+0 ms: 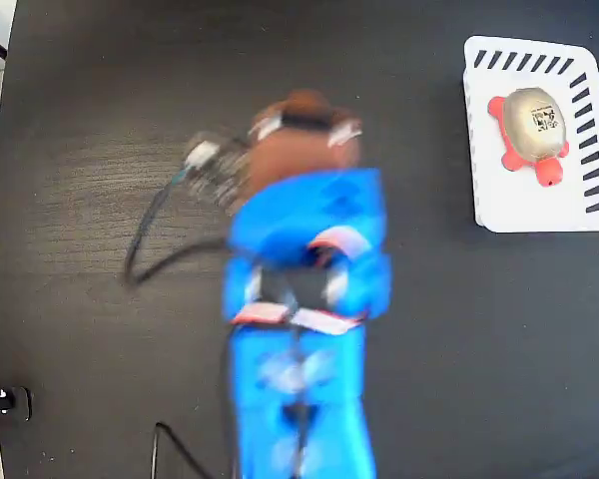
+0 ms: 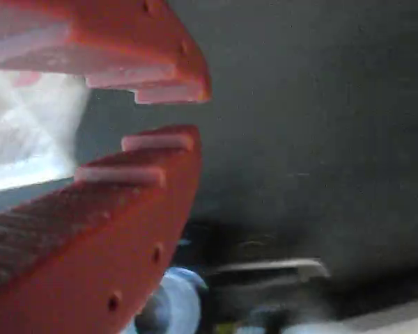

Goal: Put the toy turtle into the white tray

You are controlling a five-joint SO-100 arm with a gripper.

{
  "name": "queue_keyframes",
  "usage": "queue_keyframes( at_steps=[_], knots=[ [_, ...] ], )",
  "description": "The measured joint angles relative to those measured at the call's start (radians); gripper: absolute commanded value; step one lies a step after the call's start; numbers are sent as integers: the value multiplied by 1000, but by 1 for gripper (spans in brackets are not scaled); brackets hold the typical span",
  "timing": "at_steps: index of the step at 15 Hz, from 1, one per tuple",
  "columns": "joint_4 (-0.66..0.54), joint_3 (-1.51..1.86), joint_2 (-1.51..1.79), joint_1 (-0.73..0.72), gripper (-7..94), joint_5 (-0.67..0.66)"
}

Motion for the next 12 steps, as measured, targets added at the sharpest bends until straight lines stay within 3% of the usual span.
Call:
queue_keyframes(
  at_steps=[1,3,12],
  knots=[
    [-109,189,100,-25,0,-8],
    [-169,518,321,-48,0,-41],
    [221,925,1108,-112,0,-6]
  ],
)
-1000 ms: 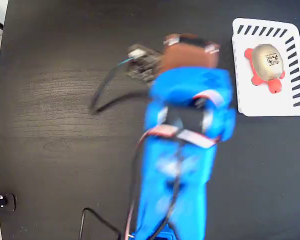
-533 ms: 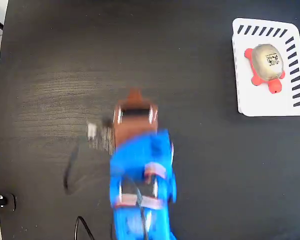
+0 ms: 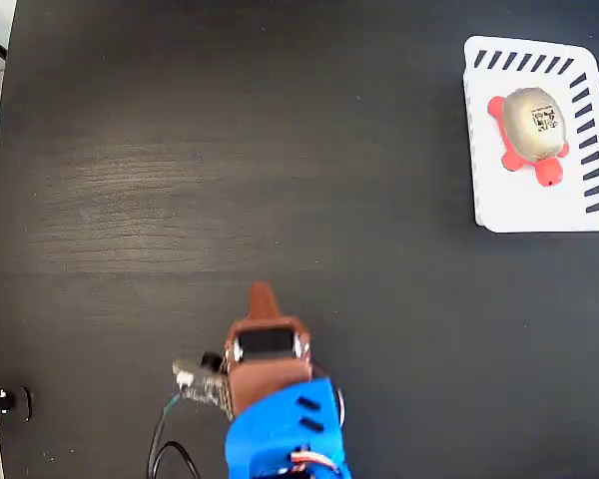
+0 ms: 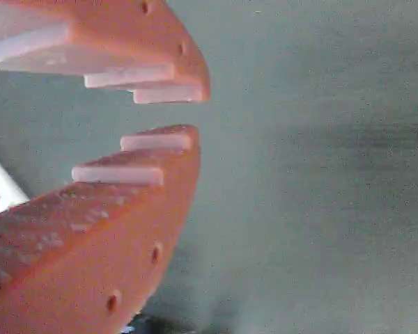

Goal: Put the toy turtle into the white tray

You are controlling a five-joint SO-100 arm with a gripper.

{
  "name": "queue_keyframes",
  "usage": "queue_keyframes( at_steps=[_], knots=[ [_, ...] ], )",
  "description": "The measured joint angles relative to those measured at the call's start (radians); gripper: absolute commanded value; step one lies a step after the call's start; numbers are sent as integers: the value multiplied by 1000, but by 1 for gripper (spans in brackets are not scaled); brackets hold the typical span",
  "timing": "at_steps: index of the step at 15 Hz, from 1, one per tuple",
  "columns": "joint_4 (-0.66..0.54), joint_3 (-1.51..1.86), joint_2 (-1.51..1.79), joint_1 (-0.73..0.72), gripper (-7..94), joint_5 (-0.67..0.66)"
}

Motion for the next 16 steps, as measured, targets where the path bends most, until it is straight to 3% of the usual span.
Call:
queue_keyframes(
  at_steps=[8,16],
  knots=[
    [232,78,233,15,0,-28],
    [239,78,245,49,0,-14]
  ],
)
